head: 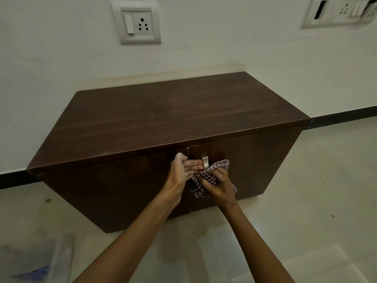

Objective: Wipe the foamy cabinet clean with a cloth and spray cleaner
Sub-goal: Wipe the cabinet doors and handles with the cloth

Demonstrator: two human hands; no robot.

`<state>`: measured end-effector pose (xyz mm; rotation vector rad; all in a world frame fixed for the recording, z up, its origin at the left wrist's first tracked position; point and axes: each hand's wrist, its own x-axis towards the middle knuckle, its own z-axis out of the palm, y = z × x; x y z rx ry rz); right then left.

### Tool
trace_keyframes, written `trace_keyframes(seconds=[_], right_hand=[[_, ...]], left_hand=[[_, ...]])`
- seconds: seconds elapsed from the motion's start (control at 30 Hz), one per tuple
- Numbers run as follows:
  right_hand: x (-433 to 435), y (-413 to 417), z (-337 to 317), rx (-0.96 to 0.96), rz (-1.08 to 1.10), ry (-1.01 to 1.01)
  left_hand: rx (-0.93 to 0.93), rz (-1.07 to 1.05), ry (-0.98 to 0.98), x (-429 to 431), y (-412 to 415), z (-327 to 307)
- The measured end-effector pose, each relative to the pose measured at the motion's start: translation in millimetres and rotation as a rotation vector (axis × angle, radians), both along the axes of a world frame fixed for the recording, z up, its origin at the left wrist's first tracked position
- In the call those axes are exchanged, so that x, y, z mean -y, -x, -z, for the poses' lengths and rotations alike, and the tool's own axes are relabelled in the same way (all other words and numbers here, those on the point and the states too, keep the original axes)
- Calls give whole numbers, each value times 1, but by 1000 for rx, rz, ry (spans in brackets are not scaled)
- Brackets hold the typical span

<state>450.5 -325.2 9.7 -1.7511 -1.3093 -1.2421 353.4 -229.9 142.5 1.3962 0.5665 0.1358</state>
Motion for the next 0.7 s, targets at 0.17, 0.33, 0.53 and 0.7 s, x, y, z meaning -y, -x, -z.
trace_keyframes(seconds=[0.17, 0.33, 0.53, 0.7], right_hand=[[-1, 4, 9, -106, 39, 39], [0, 12, 20, -255, 135, 115], [5, 30, 20, -636, 229, -258], [-10, 37, 11, -529, 107, -147]], left_hand=[[-18, 26, -6, -1, 3, -2], [-30, 41, -1, -3, 4, -4], [-23, 46, 23, -5, 4, -4], [-27, 44, 37, -4, 4, -3]])
